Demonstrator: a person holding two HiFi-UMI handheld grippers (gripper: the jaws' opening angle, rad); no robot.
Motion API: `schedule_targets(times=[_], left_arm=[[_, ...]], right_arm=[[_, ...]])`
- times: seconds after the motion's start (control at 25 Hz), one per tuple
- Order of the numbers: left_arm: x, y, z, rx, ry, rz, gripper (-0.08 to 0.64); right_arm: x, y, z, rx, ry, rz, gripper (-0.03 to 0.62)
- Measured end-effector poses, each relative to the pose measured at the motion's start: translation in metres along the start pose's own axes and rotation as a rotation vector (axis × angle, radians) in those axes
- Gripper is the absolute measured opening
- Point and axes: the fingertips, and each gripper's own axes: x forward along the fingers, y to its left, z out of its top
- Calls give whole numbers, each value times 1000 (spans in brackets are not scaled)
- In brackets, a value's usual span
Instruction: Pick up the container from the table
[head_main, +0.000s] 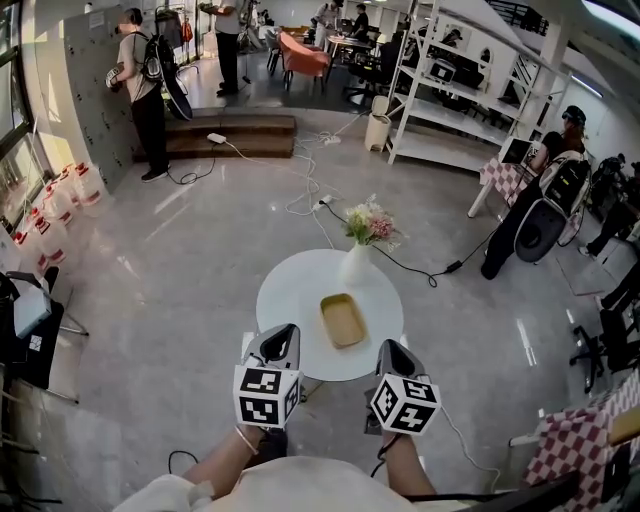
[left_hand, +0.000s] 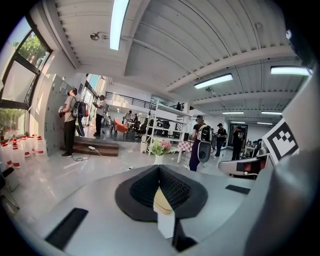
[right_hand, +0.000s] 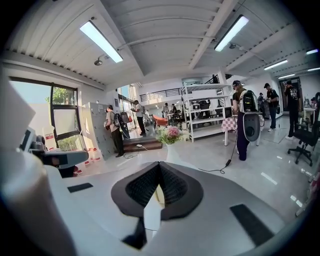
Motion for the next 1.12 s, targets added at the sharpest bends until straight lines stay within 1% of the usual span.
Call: schedule_targets(times=[0.16, 0.28, 0.68, 0.96, 1.12], left_arm=[[15, 7, 3, 4, 17, -20, 17], [26, 13, 10, -1, 14, -32, 17], [68, 31, 29, -10, 11, -89, 17], [96, 48, 34, -21, 34, -121, 17], [115, 50, 40, -25, 40, -145, 17]], right_arm=[[13, -2, 6, 18, 6, -17, 25], [20, -4, 13, 21, 2, -34, 25], [52, -4, 36, 17, -11, -82, 25], [74, 1, 44, 12, 2, -102, 25], [84, -3, 54, 6, 4, -119, 25]])
